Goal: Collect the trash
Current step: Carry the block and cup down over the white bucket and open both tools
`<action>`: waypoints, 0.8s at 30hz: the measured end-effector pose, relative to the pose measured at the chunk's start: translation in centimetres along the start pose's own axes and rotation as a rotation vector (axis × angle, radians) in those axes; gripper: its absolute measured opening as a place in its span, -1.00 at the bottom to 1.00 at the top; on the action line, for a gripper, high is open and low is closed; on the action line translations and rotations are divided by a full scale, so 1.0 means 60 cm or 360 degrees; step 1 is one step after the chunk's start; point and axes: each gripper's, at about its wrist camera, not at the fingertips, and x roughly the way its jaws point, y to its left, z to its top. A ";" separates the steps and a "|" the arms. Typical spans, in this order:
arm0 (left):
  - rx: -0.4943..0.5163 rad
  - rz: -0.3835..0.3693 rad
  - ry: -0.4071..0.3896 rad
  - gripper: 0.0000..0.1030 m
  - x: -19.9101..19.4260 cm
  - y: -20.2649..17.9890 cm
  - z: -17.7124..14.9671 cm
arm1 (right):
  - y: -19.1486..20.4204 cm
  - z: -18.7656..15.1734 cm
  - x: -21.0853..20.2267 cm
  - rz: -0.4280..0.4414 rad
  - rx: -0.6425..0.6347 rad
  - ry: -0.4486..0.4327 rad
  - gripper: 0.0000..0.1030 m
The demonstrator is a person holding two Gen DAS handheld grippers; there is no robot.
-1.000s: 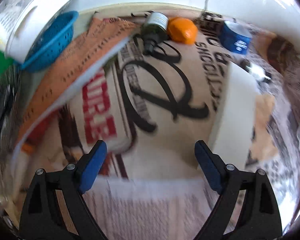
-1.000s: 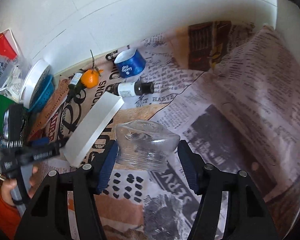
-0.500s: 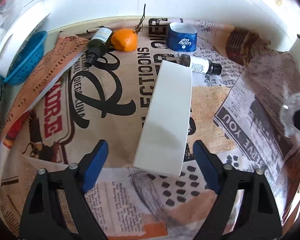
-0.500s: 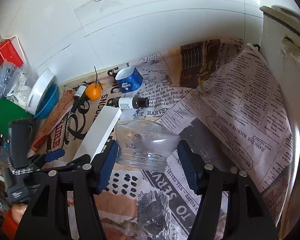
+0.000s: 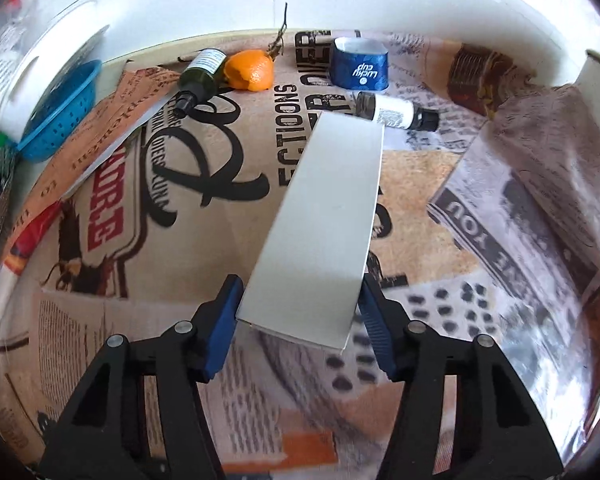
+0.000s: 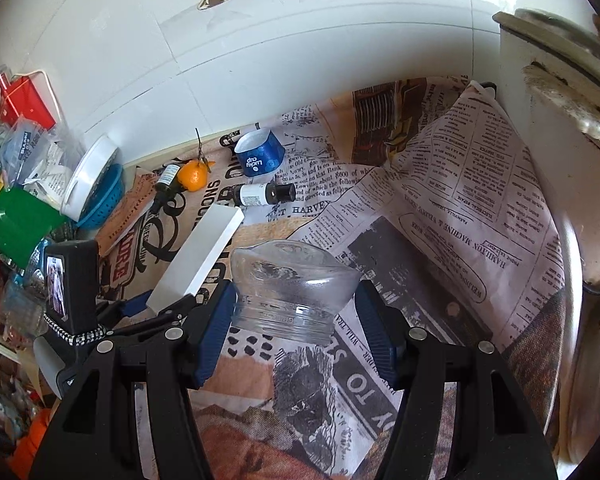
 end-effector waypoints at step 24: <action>0.0164 -0.0197 -0.0459 -0.04 -0.456 0.183 -0.214 | 0.268 -0.210 -0.277 -0.0086 0.0032 -0.0368 0.13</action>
